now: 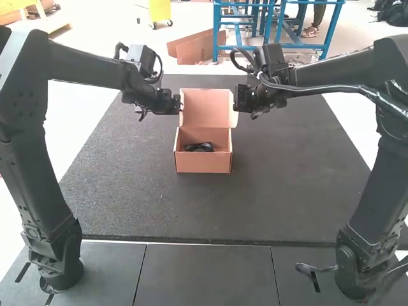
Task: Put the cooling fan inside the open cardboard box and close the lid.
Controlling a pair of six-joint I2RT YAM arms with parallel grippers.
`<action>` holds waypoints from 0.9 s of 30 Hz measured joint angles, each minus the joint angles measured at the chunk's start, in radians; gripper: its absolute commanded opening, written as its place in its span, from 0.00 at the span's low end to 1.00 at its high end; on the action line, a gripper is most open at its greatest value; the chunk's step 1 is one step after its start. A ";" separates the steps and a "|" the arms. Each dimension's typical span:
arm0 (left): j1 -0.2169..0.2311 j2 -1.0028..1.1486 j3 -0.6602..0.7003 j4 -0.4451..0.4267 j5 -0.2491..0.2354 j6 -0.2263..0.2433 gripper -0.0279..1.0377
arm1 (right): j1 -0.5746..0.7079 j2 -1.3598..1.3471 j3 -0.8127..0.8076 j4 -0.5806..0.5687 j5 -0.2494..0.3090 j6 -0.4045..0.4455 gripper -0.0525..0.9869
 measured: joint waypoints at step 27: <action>-0.016 -0.042 -0.037 -0.008 -0.008 0.000 0.94 | 0.063 -0.031 -0.094 0.011 -0.028 0.000 0.03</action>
